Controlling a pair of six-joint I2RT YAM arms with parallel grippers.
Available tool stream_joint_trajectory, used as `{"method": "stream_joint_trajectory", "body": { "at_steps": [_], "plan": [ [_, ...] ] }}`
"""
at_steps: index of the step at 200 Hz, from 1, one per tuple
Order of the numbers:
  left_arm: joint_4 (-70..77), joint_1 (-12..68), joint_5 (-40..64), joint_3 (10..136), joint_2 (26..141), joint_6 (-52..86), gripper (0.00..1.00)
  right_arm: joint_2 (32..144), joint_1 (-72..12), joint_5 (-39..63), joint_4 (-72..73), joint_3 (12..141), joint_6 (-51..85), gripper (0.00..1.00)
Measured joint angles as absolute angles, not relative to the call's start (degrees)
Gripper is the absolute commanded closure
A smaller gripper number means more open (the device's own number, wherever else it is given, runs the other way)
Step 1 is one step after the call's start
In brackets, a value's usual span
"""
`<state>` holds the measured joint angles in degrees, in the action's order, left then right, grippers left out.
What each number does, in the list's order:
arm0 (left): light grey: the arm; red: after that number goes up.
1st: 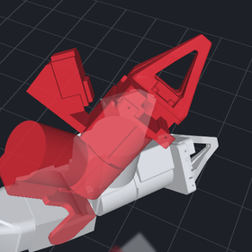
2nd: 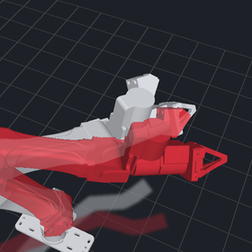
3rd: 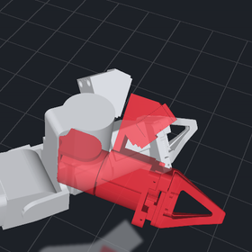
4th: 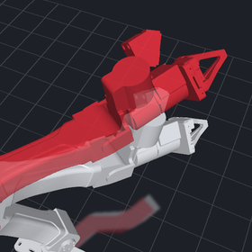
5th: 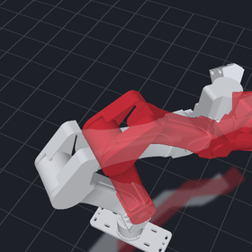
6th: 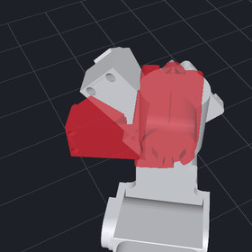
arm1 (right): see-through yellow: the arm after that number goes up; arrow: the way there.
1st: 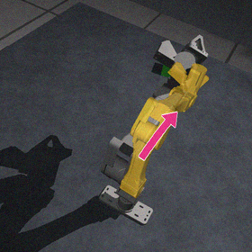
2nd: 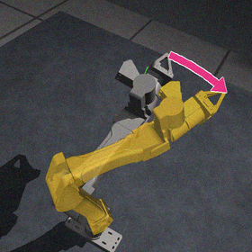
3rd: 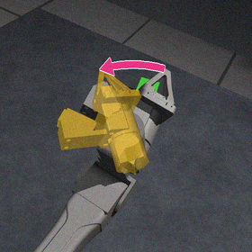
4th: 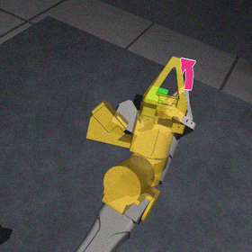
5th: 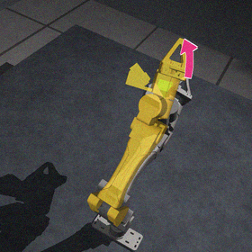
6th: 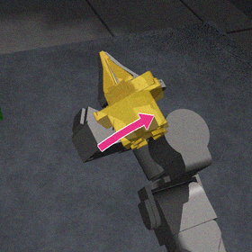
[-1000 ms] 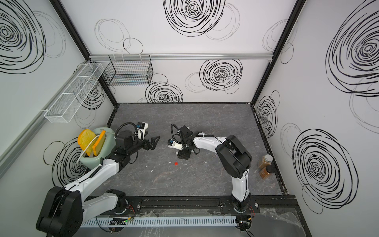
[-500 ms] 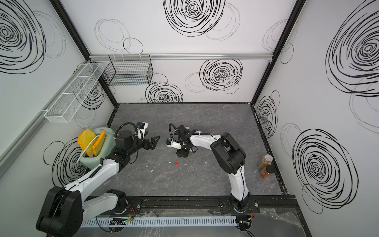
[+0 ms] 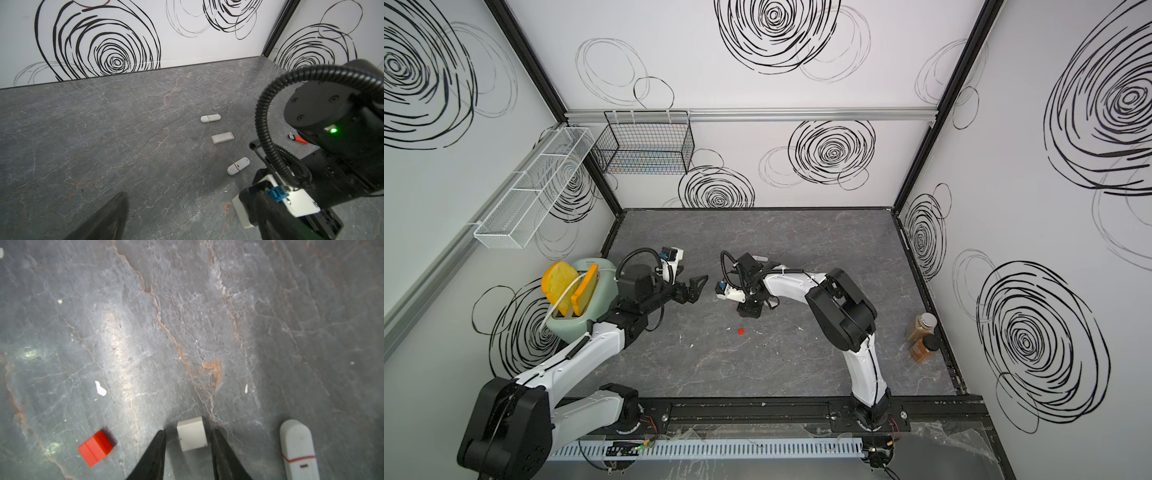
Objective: Close the usb drive cover
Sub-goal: Pick up the cover from the center of the board.
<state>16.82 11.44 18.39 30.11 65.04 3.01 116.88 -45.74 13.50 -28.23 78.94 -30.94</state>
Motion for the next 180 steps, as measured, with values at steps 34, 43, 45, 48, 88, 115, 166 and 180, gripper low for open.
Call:
{"method": "stream_joint_trajectory", "body": {
  "at_steps": [34,43,45,48,88,115,166,180],
  "plan": [
    [16.8,11.4,18.4,30.1,65.0,3.0,0.02,116.6,-45.8,13.3,-27.4,78.2,-31.1,0.66],
    [16.8,11.4,18.4,30.1,65.0,3.0,0.02,116.6,-45.9,13.1,-27.3,78.2,-31.1,0.66],
    [16.8,11.4,18.4,30.1,65.0,3.0,0.02,116.6,-45.9,13.1,-27.3,78.2,-31.1,0.66],
    [16.8,11.4,18.4,30.1,65.0,3.0,0.02,116.6,-45.9,13.0,-27.3,78.2,-31.1,0.66],
    [16.8,11.4,18.4,30.1,65.0,3.0,0.02,116.5,-46.0,12.9,-26.8,77.9,-30.9,0.73],
    [16.9,11.4,18.4,30.1,65.0,3.0,0.02,116.2,-45.9,12.9,-26.3,77.4,-30.8,0.78],
    [16.8,11.4,18.6,30.1,65.0,3.5,0.02,115.1,-45.6,12.7,-25.0,75.8,-30.7,0.82],
    [16.8,11.4,19.1,30.1,65.0,3.9,0.02,114.3,-45.4,12.7,-25.0,74.9,-30.7,0.83]
  ]
}}
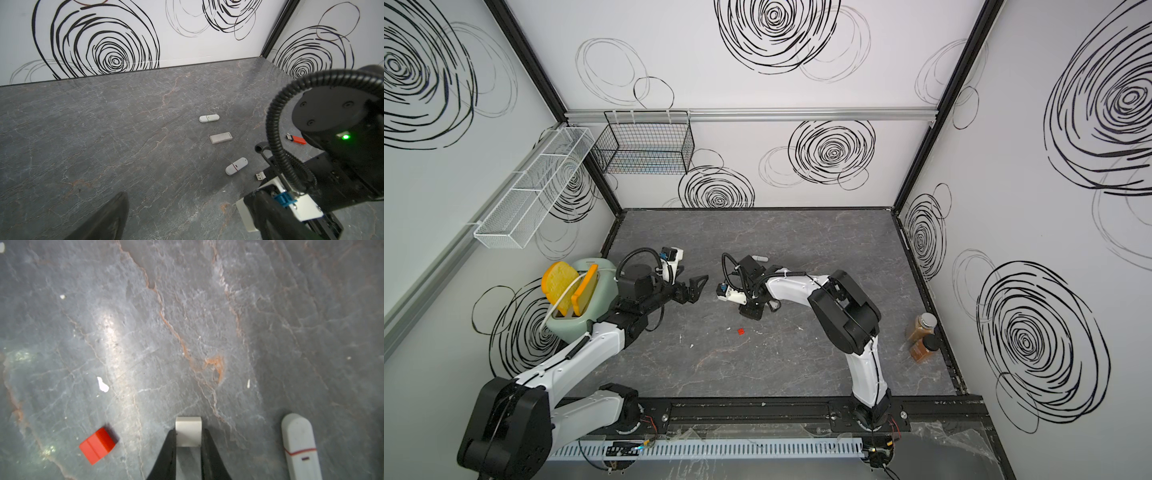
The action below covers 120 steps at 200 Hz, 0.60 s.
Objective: Close the usb drive cover
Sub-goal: Pick up the cover from the center of the board.
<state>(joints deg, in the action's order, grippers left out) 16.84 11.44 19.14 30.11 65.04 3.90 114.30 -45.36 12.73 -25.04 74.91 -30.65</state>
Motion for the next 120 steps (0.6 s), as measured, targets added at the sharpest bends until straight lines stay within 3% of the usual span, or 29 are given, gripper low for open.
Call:
{"method": "stream_joint_trajectory", "body": {
  "at_steps": [76,120],
  "plan": [
    [17.7,12.0,27.6,30.1,66.4,8.7,0.0,99.2,-43.1,14.3,-16.3,63.2,-29.4,0.87],
    [18.2,15.0,34.9,31.2,70.0,14.4,0.07,89.6,-42.4,15.8,-1.7,52.0,-27.6,0.87]
  ]
}}
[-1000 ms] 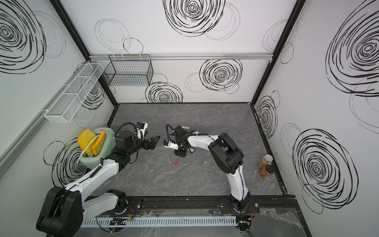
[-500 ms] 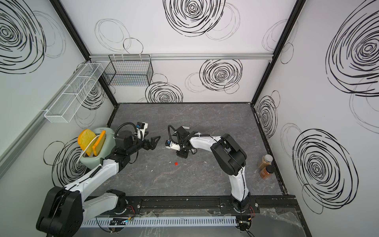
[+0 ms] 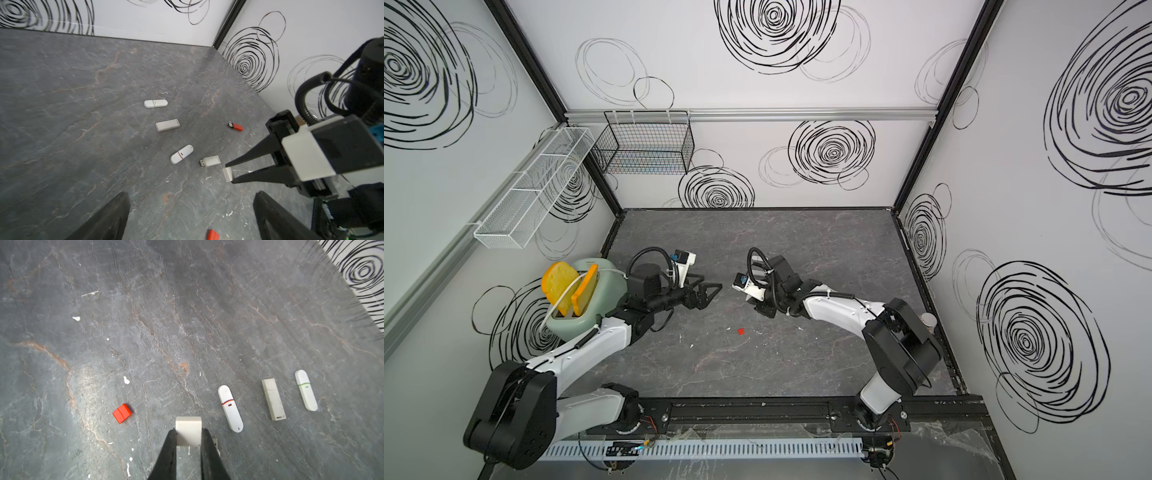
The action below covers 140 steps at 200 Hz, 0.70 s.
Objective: Close the usb drive cover
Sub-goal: Pick up the cover from the center of the board.
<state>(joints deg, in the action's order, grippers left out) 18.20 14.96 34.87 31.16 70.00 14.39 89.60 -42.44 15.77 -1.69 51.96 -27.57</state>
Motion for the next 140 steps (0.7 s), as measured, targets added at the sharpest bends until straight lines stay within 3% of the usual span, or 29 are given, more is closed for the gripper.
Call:
{"method": "stream_joint_trajectory", "body": {
  "at_steps": [64,140],
  "plan": [
    [22.6,18.3,42.5,32.8,75.0,23.3,0.2,84.6,-42.5,16.4,13.6,45.0,-24.9,0.87],
    [24.6,21.3,44.4,35.1,78.9,29.1,0.32,84.9,-45.3,16.1,21.3,44.1,-23.4,0.87]
  ]
}}
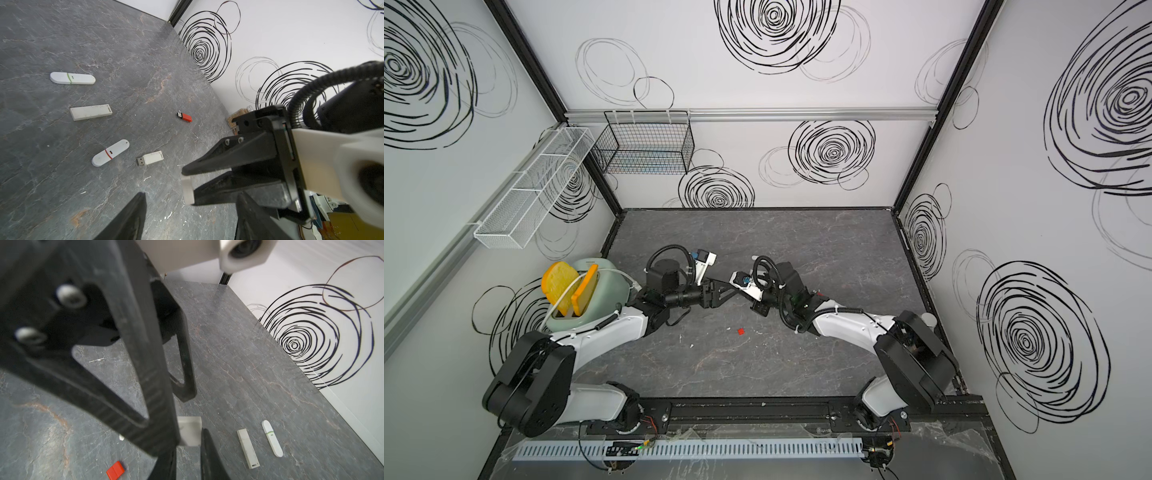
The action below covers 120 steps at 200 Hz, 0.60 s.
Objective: Close the usb drive cover
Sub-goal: Pick up the cover from the center of the board.
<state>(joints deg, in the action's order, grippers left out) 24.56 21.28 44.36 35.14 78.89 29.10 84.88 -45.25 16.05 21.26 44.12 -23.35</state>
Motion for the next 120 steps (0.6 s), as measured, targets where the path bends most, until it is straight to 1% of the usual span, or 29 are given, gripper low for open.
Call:
{"method": "stream_joint_trajectory", "body": {
  "at_steps": [54,83,106,120],
  "plan": [
    [24.6,21.9,44.8,36.4,80.6,30.6,0.5,85.0,-46.4,14.8,23.0,43.2,-23.6,0.87],
    [24.5,22.2,45.0,36.6,81.1,31.1,0.55,85.1,-46.8,14.1,23.0,43.2,-24.0,0.87],
    [24.4,22.4,45.2,37.1,81.4,31.0,0.66,85.1,-46.8,13.6,23.0,43.2,-24.0,0.87],
    [24.4,22.6,45.1,37.1,81.4,31.0,0.71,85.1,-46.8,13.4,23.0,43.2,-24.0,0.87]
  ]
}}
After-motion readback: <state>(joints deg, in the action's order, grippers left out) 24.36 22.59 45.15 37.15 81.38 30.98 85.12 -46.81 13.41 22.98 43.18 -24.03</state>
